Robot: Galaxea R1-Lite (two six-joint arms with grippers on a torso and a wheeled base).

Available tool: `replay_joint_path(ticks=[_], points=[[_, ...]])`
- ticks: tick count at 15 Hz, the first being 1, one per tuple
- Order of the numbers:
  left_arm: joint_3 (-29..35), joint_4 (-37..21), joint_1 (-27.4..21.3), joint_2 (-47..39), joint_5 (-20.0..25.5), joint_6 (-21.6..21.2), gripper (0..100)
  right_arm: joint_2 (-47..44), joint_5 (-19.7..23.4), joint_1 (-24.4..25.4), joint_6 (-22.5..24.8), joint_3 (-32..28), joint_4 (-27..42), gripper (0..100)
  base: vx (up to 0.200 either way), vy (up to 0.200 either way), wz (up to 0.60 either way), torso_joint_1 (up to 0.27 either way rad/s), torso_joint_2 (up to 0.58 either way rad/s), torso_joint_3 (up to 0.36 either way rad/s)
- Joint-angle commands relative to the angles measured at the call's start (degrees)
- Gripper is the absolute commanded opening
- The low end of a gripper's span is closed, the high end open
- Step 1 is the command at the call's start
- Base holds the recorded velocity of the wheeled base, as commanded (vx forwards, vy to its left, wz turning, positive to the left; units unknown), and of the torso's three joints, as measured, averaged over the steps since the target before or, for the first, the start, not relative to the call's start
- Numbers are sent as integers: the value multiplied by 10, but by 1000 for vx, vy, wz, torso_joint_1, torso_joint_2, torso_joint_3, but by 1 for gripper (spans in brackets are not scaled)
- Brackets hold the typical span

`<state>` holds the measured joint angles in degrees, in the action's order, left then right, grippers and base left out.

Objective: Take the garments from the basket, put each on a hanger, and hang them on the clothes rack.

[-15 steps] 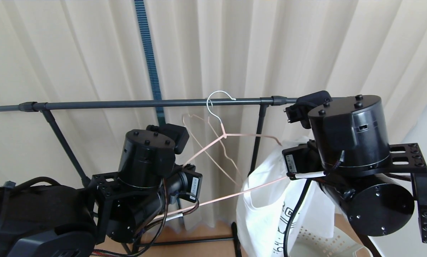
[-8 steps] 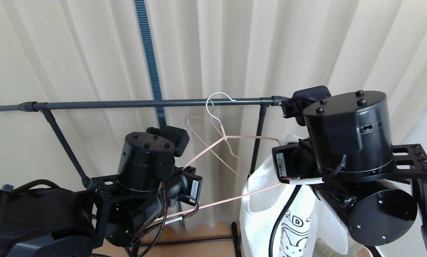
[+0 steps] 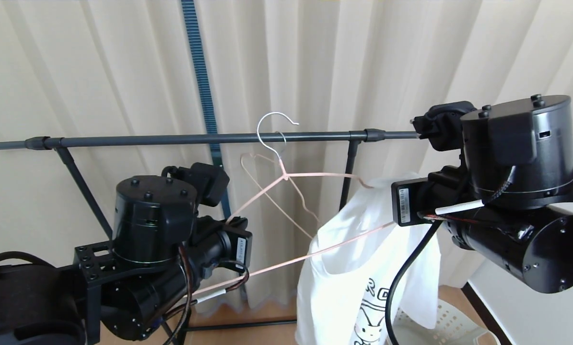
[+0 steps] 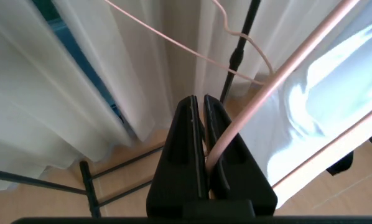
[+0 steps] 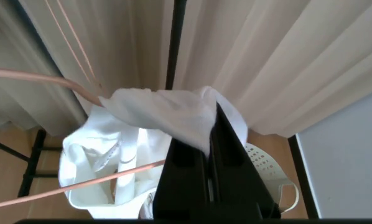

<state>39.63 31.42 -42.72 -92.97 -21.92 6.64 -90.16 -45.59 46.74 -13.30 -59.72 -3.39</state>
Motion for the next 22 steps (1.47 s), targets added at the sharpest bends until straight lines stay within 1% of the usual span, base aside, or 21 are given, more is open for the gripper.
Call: replay_joint_path(ticks=[1,3,6,10,12,14,16,17,19,20,22], points=[[-6,0,11,20,-1,0,0,2,0,-10,-1,1,0,0,0,0,0,0,0,0],[3,0,18,17,-3,0,0,-2,0,-7,-4,1,0,0,0,0,0,0,0,0],[18,0,11,4,-3,-1,0,-5,0,18,-4,0,0,0,0,0,0,0,0,0],[21,0,-21,-6,-1,-8,0,-5,0,27,-8,-4,-7,0,0,0,0,0,0,0],[19,0,-35,-6,9,-13,0,-5,1,43,-8,-7,-7,0,0,0,0,0,0,0],[16,0,-38,-5,22,-13,0,-3,7,62,-9,-7,-8,0,0,0,0,0,0,0],[7,1,-39,-4,24,-14,0,3,36,70,-8,-8,-8,0,0,0,0,0,0,0],[-1,3,-39,-2,33,-14,0,10,55,70,-8,-7,-8,0,0,0,0,0,0,0],[-16,25,-39,2,58,-15,0,17,97,70,-8,-7,-7,0,0,0,0,0,0,0],[-28,35,-39,7,72,-21,0,19,126,70,-8,-8,-7,0,0,0,0,0,0,0],[-44,48,-38,12,92,-29,0,17,147,70,-8,-8,-8,0,0,0,0,0,0,0]])
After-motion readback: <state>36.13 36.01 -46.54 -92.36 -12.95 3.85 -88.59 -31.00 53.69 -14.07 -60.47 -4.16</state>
